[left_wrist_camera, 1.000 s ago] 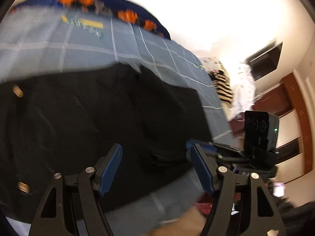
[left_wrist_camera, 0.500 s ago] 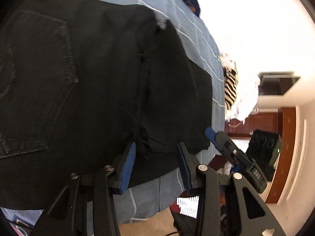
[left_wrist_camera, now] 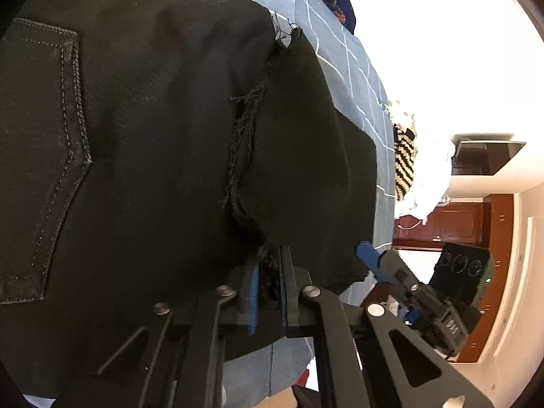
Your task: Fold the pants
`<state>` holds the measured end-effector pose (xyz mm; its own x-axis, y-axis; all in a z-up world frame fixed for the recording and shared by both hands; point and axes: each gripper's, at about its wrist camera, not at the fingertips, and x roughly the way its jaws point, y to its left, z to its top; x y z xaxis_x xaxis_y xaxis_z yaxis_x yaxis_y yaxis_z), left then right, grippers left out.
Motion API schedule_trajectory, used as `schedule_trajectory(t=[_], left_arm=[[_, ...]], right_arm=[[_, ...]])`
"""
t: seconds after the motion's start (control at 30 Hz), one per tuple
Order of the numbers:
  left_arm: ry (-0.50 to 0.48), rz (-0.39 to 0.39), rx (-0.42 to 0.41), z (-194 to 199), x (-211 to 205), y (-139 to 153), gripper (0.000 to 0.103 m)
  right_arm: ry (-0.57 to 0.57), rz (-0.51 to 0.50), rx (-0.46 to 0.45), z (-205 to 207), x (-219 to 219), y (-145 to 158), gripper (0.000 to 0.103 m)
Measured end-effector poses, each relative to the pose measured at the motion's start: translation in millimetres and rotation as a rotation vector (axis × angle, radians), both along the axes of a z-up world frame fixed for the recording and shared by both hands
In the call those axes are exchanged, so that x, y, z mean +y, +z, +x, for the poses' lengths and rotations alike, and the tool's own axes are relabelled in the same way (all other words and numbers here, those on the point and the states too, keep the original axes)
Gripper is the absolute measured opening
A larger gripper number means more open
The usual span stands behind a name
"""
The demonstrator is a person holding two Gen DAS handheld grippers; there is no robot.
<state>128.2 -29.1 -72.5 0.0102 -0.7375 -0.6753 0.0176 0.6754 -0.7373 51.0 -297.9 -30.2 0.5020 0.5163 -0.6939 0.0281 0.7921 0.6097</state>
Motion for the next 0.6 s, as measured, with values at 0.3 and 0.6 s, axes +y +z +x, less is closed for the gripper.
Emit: schedule_trajectory(t=[0.3,0.6], left_arm=[[-0.097,0.085,-0.156,-35,0,28,0.005],[-0.181,0.233,-0.288,-37,-15,29,0.031]], right_arm=[[-0.056,-0.207,0.082,-2,-5,1,0.049],[0.052,-0.525,0.1,-1,21,-15,0.049]])
